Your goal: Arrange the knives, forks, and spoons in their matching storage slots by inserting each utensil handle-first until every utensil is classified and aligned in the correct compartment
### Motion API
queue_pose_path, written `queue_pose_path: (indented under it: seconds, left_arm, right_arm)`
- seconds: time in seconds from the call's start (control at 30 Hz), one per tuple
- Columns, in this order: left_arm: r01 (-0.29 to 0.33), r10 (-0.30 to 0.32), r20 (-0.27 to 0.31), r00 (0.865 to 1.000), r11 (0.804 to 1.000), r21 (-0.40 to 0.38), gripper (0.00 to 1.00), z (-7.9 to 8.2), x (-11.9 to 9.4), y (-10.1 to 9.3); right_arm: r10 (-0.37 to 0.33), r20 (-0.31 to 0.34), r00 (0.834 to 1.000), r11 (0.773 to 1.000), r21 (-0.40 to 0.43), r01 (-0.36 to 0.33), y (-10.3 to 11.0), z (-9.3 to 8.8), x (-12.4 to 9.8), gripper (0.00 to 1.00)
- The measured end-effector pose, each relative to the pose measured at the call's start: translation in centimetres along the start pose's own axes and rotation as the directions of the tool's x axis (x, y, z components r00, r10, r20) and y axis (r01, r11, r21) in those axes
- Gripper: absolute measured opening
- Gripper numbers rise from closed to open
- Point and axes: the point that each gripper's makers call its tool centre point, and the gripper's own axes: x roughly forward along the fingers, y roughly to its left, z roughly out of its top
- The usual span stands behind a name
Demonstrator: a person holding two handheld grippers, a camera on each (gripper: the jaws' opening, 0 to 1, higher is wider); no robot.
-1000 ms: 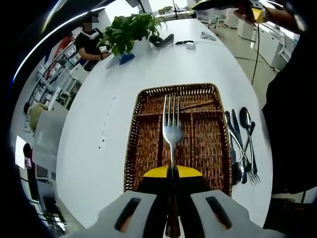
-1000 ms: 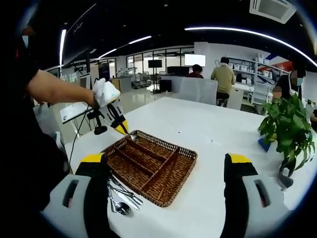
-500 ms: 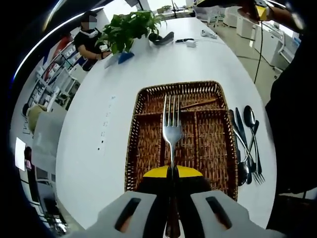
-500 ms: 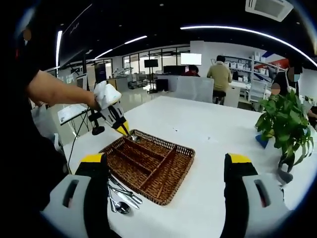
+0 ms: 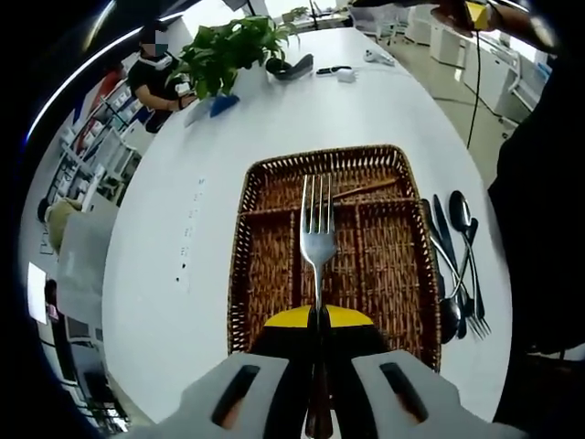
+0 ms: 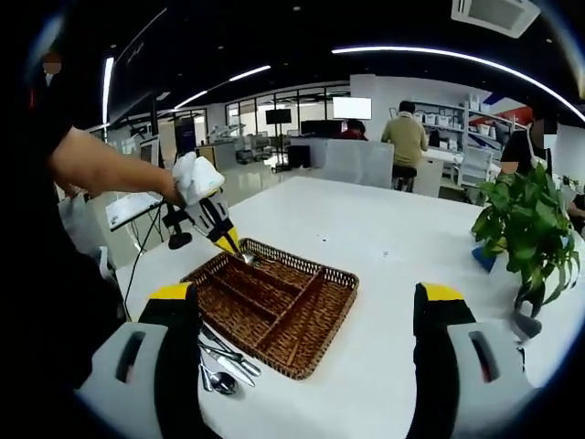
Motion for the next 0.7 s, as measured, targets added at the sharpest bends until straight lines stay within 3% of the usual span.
queue_pose_path:
  seconds: [0.4,0.7]
  left_arm:
    - [0.004,-0.004,-0.005,1.000,1.000,0.010,0.01,-0.2,0.3,-0.1]
    - [0.019,-0.019,0.006,1.000,1.000,-0.022,0.01,-2.8,2.2,-1.3]
  right_arm:
    - [0.001,0.012,1.000,1.000,0.001,-0.001,-0.1,-0.2,0.4,1.00]
    - [-0.002,-0.018,1.000,0.999,-0.043,0.001,0.0,0.7,1.3,1.00]
